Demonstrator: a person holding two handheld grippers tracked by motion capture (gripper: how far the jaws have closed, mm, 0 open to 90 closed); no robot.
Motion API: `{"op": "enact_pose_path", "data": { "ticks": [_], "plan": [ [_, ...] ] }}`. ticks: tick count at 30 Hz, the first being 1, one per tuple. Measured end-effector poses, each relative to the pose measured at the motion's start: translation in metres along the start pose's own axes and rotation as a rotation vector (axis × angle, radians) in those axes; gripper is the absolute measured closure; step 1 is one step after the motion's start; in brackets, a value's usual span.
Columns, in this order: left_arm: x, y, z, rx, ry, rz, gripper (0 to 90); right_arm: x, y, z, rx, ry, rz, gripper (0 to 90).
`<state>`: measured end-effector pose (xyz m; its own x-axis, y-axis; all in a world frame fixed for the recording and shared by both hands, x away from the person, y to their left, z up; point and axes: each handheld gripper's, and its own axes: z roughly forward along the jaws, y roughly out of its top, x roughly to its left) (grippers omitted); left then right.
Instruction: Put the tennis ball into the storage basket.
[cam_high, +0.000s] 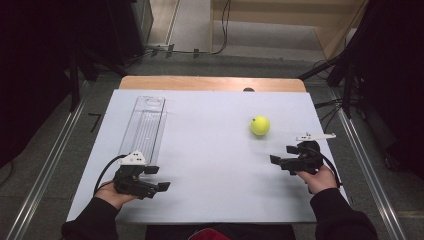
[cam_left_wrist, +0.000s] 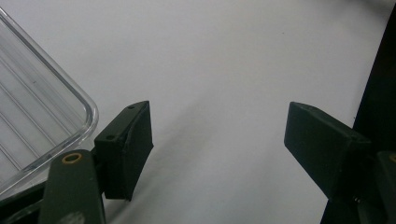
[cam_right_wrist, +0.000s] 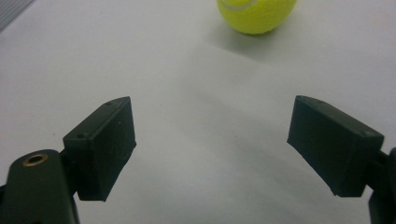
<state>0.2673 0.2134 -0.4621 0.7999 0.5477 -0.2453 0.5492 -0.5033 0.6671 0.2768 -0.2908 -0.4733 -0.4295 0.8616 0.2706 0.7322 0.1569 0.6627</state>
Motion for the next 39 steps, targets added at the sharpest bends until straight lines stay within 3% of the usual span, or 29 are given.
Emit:
{"op": "enact_pose_path", "data": {
  "ticks": [17, 20, 23, 30, 39],
  "plan": [
    [0.000, 0.000, 0.000, 0.008, 0.002, 0.002, 24.3, -0.009, 0.012, 0.012, 0.005, -0.018, 0.017, 11.0],
    [0.000, 0.000, 0.000, 0.004, -0.001, 0.002, 24.3, -0.010, 0.015, 0.013, 0.005, -0.015, 0.029, 0.0],
    [-0.001, 0.000, 0.000, 0.004, -0.001, 0.002, 24.3, -0.010, 0.018, 0.012, -0.039, -0.025, 0.039, 0.0],
    [-0.001, 0.000, 0.000, 0.005, -0.001, 0.002, 24.3, -0.010, 0.024, 0.014, -0.017, -0.047, 0.033, 0.0],
    [-0.001, 0.000, 0.000, 0.007, -0.001, 0.002, 24.3, -0.013, 0.031, 0.018, -0.029, -0.047, 0.038, 0.0]
  ]
}}
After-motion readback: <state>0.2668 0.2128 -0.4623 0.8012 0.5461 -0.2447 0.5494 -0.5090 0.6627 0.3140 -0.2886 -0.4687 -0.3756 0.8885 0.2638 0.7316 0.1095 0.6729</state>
